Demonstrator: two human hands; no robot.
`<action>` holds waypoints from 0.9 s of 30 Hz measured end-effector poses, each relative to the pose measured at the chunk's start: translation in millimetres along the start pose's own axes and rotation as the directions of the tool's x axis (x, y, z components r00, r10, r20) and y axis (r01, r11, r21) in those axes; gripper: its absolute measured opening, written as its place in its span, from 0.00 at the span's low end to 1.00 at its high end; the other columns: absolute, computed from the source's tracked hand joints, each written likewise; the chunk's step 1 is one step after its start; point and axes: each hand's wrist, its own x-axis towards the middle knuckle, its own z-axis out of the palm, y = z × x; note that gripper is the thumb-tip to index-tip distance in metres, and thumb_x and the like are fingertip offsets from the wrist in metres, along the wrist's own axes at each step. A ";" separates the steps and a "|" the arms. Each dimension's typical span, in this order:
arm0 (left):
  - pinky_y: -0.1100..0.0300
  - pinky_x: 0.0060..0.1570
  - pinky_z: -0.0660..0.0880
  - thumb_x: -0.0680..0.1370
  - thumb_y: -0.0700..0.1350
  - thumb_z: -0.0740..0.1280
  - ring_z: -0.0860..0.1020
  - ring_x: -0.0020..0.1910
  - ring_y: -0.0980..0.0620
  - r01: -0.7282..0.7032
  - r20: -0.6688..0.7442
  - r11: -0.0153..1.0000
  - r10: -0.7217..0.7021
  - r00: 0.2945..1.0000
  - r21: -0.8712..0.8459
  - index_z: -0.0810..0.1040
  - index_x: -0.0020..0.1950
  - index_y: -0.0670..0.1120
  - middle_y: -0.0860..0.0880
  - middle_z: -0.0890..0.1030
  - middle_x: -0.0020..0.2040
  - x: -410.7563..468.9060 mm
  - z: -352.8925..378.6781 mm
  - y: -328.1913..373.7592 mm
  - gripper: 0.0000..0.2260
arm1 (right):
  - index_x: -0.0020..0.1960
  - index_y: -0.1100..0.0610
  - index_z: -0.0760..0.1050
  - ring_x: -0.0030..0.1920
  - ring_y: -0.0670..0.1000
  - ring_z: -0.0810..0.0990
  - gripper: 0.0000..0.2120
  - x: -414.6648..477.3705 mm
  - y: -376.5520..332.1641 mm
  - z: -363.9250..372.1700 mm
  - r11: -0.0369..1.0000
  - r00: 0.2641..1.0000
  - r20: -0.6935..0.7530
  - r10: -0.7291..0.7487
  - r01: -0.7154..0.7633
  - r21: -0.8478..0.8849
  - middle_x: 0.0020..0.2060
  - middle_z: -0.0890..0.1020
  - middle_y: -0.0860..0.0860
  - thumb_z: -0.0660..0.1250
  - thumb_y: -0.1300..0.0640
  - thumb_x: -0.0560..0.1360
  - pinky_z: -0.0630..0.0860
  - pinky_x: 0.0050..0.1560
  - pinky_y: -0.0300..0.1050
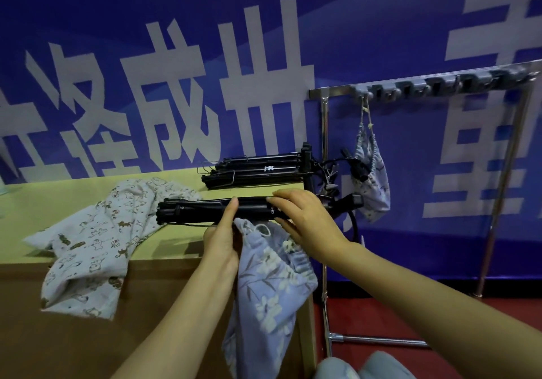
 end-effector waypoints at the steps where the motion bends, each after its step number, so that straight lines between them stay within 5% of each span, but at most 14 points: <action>1: 0.53 0.43 0.76 0.62 0.52 0.78 0.79 0.38 0.45 0.007 0.008 0.999 -0.006 1.000 -0.032 0.76 0.43 0.40 0.42 0.80 0.39 2.4 -1.2 -1.0 0.21 | 0.60 0.61 0.77 0.56 0.55 0.76 0.14 0.9 -7.8 -2.4 0.998 0.999 -0.023 -0.031 0.033 0.060 0.55 0.80 0.56 0.64 0.58 0.76 0.72 0.56 0.48; 4: 0.54 0.40 0.74 0.64 0.53 0.77 0.74 0.31 0.47 -0.024 -0.055 1.000 0.024 0.998 -0.002 0.69 0.34 0.43 0.45 0.73 0.31 4.8 -2.2 -3.1 0.19 | 0.53 0.62 0.79 0.49 0.52 0.79 0.11 0.8 -40.0 -7.3 0.961 1.000 0.004 -0.006 0.005 0.277 0.48 0.82 0.54 0.60 0.58 0.77 0.74 0.49 0.43; 7: 0.48 0.45 0.76 0.63 0.56 0.77 0.76 0.33 0.46 -0.024 -0.066 0.999 0.027 0.997 0.036 0.71 0.38 0.42 0.44 0.75 0.33 2.8 -3.8 -3.8 0.21 | 0.52 0.56 0.80 0.43 0.43 0.80 0.12 0.2 -64.1 -10.8 0.763 0.910 0.210 0.359 -0.415 0.495 0.42 0.83 0.48 0.60 0.53 0.80 0.75 0.43 0.39; 10: 0.45 0.46 0.78 0.62 0.59 0.76 0.78 0.36 0.43 -0.033 -0.024 0.998 0.034 0.999 0.048 0.73 0.45 0.41 0.40 0.77 0.38 3.8 -8.1 -3.7 0.26 | 0.49 0.56 0.80 0.43 0.42 0.82 0.13 5.2 -69.5 -11.6 0.207 0.661 0.484 0.573 -0.688 0.695 0.41 0.84 0.48 0.63 0.48 0.78 0.77 0.46 0.39; 12: 0.43 0.49 0.77 0.62 0.60 0.76 0.78 0.40 0.41 -0.042 -0.011 0.998 0.043 0.999 0.039 0.74 0.48 0.40 0.38 0.77 0.42 4.0 -8.7 -3.0 0.28 | 0.51 0.61 0.78 0.42 0.46 0.84 0.15 13.1 -68.0 -7.6 -0.170 0.504 0.642 0.578 -0.695 0.699 0.42 0.85 0.54 0.65 0.48 0.76 0.80 0.46 0.39; 14: 0.44 0.48 0.77 0.62 0.59 0.76 0.78 0.40 0.41 -0.047 0.010 0.999 0.047 0.999 0.023 0.74 0.49 0.40 0.37 0.77 0.43 1.9 -7.6 -3.8 0.28 | 0.51 0.64 0.76 0.43 0.53 0.85 0.18 19.2 -67.7 0.6 -0.386 0.401 0.722 0.565 -0.644 0.660 0.44 0.84 0.59 0.67 0.48 0.75 0.81 0.50 0.47; 19: 0.54 0.38 0.77 0.63 0.56 0.75 0.78 0.30 0.45 -0.058 0.119 0.995 0.047 0.992 0.085 0.75 0.38 0.41 0.41 0.77 0.34 -6.7 -5.0 -1.6 0.19 | 0.63 0.67 0.71 0.43 0.59 0.84 0.24 30.1 -68.3 15.6 -0.611 0.299 0.715 0.631 -0.377 0.696 0.51 0.81 0.64 0.71 0.54 0.73 0.81 0.47 0.54; 21: 0.54 0.41 0.76 0.57 0.59 0.77 0.77 0.32 0.45 -0.067 0.186 0.988 0.040 0.982 0.138 0.75 0.36 0.41 0.40 0.77 0.35 -8.0 -9.3 0.0 0.24 | 0.66 0.64 0.69 0.53 0.63 0.82 0.25 35.8 -65.6 16.4 -0.698 0.338 0.734 0.590 -0.244 0.673 0.56 0.80 0.65 0.71 0.56 0.73 0.77 0.57 0.62; 24: 0.45 0.57 0.74 0.45 0.67 0.78 0.79 0.47 0.40 -0.098 0.258 0.986 0.060 0.964 0.137 0.80 0.46 0.39 0.36 0.80 0.49 -9.0 -21.1 3.6 0.41 | 0.69 0.59 0.67 0.54 0.59 0.81 0.25 45.9 -55.5 12.7 -0.729 0.358 0.711 0.605 -0.110 0.675 0.57 0.80 0.60 0.69 0.58 0.74 0.75 0.62 0.58; 27: 0.45 0.58 0.74 0.50 0.78 0.65 0.80 0.51 0.42 -0.128 0.237 0.982 0.092 0.967 0.140 0.81 0.48 0.40 0.41 0.84 0.48 -9.4 -40.0 12.3 0.46 | 0.70 0.56 0.66 0.53 0.55 0.80 0.25 52.4 -40.8 5.1 -0.699 0.307 0.681 0.665 -0.068 0.712 0.57 0.79 0.56 0.67 0.56 0.75 0.77 0.60 0.52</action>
